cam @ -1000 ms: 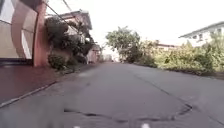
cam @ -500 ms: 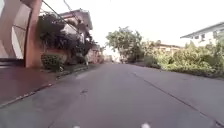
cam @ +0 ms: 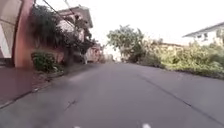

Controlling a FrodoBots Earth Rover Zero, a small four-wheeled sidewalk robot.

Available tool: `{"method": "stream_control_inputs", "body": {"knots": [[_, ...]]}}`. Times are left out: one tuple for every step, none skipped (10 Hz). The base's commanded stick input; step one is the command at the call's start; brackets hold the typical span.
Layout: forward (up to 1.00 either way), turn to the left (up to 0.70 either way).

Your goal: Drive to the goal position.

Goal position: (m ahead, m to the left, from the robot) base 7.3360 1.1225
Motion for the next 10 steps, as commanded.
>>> {"method": "stream_control_inputs", "body": {"knots": [[1.0,0.0],[1.0,0.0],[1.0,0.0],[1.0,0.0],[1.0,0.0],[1.0,0.0],[1.0,0.0],[1.0,0.0],[1.0,0.0],[1.0,0.0]]}}
